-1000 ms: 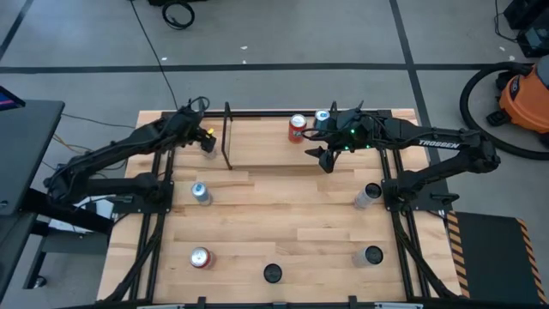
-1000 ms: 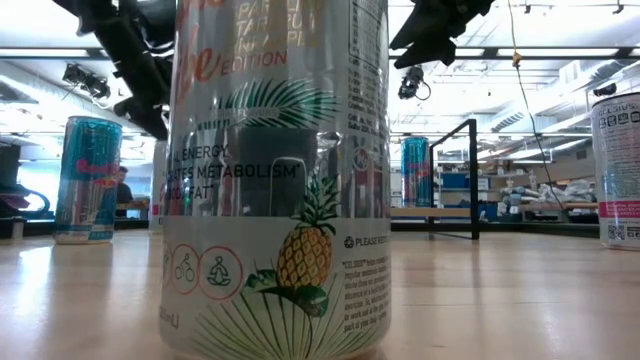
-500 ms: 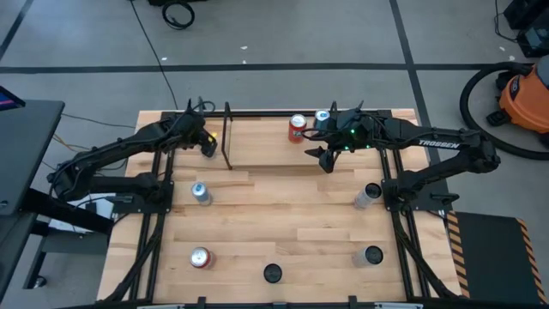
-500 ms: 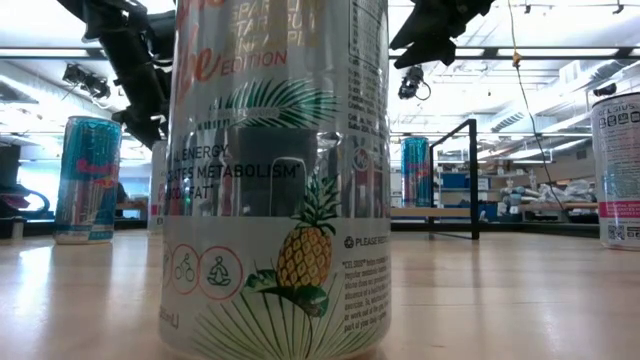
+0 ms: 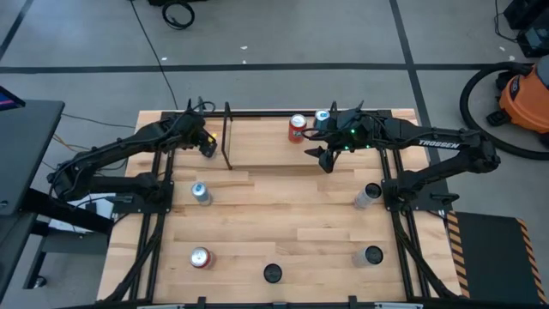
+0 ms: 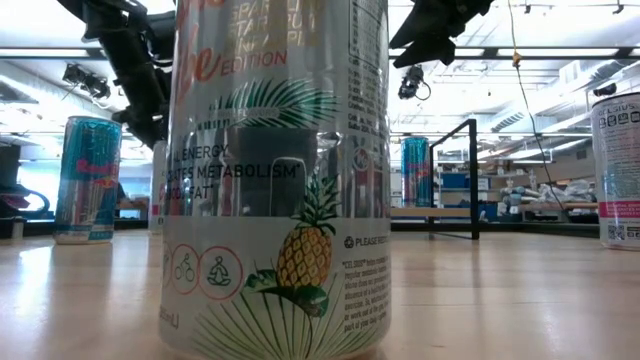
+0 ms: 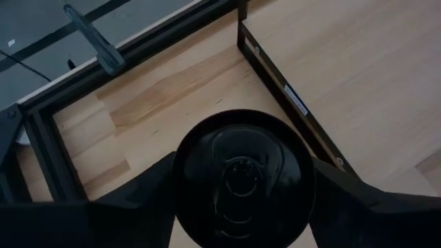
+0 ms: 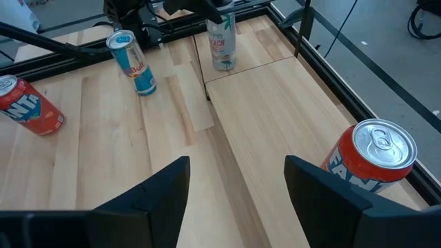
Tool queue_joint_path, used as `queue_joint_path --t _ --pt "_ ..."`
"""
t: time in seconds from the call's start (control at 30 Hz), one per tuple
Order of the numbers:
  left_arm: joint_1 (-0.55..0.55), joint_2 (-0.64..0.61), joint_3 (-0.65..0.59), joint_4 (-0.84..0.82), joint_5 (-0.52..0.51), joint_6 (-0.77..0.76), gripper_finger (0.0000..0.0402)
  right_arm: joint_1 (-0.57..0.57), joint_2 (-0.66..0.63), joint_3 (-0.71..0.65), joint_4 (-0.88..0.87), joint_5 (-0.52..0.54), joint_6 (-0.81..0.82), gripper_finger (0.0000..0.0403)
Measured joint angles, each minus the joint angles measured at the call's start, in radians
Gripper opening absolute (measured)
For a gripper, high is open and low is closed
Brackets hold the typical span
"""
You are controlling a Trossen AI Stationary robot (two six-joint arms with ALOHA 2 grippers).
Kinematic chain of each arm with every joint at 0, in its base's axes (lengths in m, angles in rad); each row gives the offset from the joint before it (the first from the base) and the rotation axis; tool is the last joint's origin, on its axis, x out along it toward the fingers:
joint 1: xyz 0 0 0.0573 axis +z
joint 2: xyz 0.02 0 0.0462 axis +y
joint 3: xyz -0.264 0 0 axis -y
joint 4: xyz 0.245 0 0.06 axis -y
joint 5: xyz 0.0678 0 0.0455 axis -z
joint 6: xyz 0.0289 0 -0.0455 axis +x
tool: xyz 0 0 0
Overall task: Place canned beverage on shelf
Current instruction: Put the top white and pink soda can on the shelf
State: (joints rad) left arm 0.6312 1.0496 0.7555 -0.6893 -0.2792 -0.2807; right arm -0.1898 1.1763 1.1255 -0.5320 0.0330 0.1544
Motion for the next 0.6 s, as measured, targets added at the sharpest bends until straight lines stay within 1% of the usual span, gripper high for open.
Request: queue_joint_path --t 0.1,0.2,0.43,0.6 --pt "0.000 0.000 0.006 -0.008 0.005 0.013 0.0252 0.000 0.000 0.000 0.000 0.000 0.000 0.0245" --pt "0.000 0.002 0.056 -0.080 0.046 0.017 0.0252 0.000 0.000 0.000 0.000 0.000 0.000 0.0245" --pt "0.000 0.002 0.278 -0.251 0.042 0.044 0.0252 0.000 0.000 0.000 0.000 0.000 0.000 0.0245" --pt "-0.001 0.001 0.450 -0.322 0.031 0.063 0.0253 0.000 0.000 0.000 0.000 0.000 0.000 0.0245"
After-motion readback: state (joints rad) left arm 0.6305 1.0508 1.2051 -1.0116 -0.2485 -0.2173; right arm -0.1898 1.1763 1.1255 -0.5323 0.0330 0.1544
